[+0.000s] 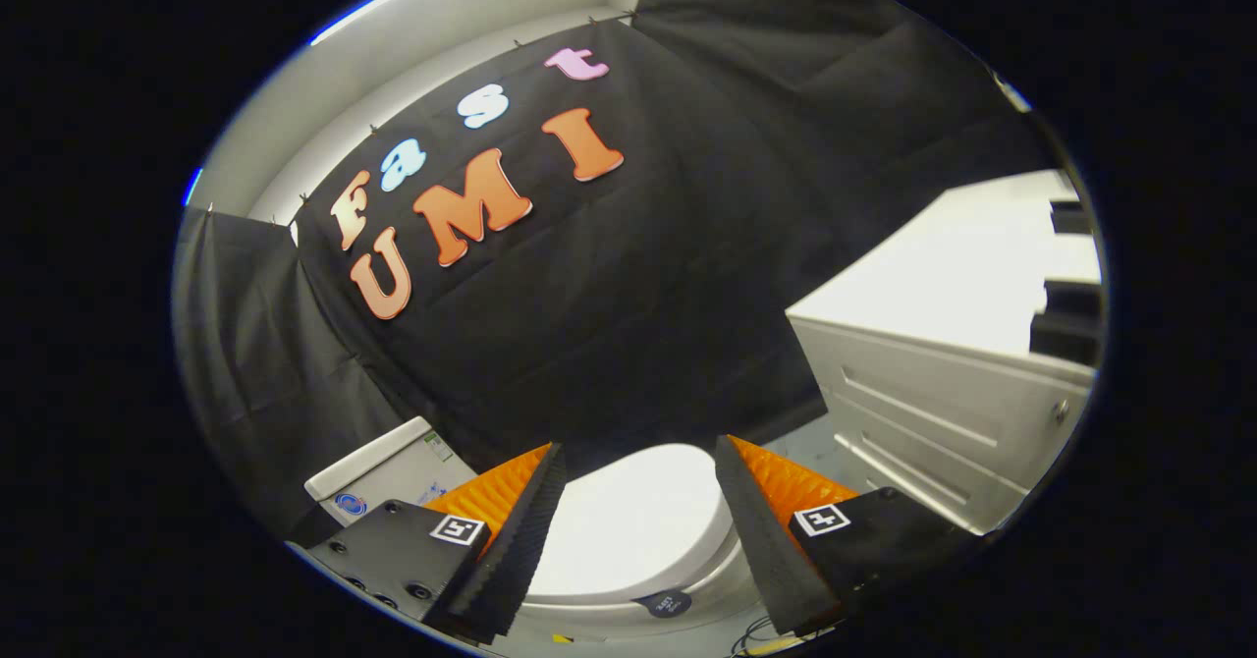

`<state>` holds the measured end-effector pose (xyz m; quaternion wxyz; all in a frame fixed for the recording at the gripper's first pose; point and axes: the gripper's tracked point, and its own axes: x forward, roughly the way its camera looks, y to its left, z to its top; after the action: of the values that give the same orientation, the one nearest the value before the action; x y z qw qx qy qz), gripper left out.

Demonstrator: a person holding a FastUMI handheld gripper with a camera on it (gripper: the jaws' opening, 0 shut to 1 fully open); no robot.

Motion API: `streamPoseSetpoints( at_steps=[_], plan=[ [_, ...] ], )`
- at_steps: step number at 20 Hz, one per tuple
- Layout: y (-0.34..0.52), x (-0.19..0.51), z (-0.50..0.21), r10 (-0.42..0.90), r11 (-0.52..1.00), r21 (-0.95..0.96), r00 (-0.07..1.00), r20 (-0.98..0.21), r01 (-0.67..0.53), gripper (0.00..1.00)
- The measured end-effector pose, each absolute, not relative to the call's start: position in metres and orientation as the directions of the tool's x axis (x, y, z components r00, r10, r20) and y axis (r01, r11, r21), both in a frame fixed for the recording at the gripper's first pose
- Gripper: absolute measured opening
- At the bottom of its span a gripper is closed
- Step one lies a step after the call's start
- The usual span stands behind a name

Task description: Open the toilet lid.

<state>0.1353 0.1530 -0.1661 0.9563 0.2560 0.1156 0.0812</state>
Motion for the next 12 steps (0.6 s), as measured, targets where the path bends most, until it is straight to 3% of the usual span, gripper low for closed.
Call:
streamPoseSetpoints(
  at_steps=[4,12],
  plan=[
    [0.147,0.125,-0.223,0.230,0.812,0.582,0.936,-0.266,-0.034,0.98],
    [0.195,0.120,-0.290,0.433,0.587,0.808,0.821,-0.371,0.055,0.99]
  ],
)
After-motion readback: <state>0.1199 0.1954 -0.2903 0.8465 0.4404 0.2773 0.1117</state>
